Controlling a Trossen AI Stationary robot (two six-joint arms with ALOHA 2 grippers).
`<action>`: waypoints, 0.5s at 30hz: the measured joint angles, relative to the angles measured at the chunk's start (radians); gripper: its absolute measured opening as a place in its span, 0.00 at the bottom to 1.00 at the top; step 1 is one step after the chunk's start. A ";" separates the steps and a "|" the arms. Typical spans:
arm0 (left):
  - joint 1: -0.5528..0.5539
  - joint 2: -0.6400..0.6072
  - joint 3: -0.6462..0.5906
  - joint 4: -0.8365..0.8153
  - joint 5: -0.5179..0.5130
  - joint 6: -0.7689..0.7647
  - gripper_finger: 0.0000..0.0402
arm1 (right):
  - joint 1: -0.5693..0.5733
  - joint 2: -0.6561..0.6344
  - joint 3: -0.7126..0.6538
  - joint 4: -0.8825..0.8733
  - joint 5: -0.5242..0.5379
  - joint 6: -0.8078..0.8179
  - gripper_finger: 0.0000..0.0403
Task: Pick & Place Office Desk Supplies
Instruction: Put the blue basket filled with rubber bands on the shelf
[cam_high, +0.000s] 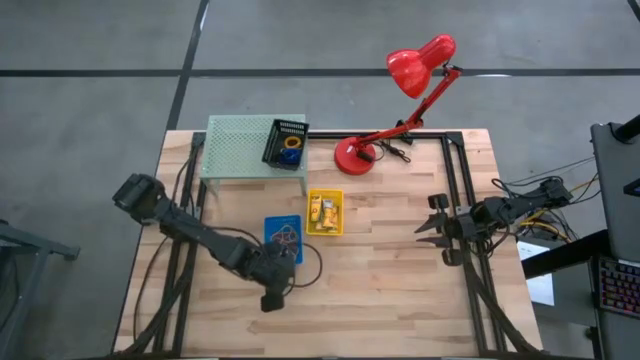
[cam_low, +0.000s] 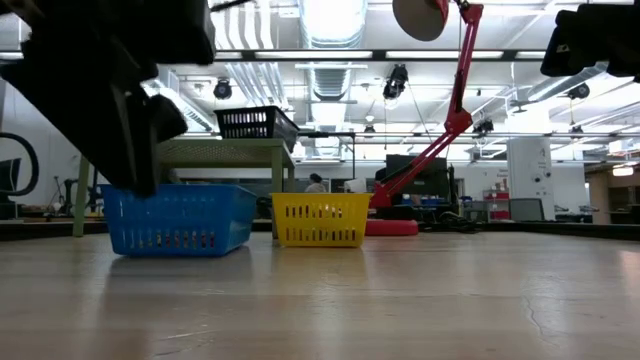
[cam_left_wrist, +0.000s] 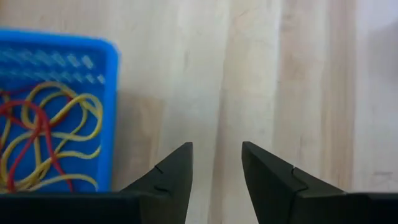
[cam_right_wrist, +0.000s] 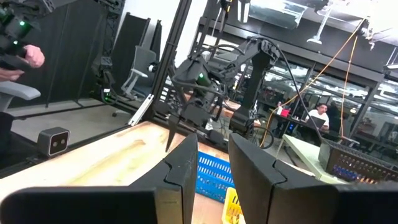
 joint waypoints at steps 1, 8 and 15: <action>-0.005 0.000 0.005 0.000 -0.002 0.021 0.36 | 0.000 0.000 0.000 0.000 0.000 0.000 0.21; -0.031 -0.002 0.018 0.000 -0.138 0.168 0.36 | 0.000 0.000 0.000 0.000 0.000 0.000 0.21; -0.013 -0.002 -0.004 -0.039 -0.235 0.154 0.37 | 0.000 0.000 0.000 0.000 0.000 0.000 0.21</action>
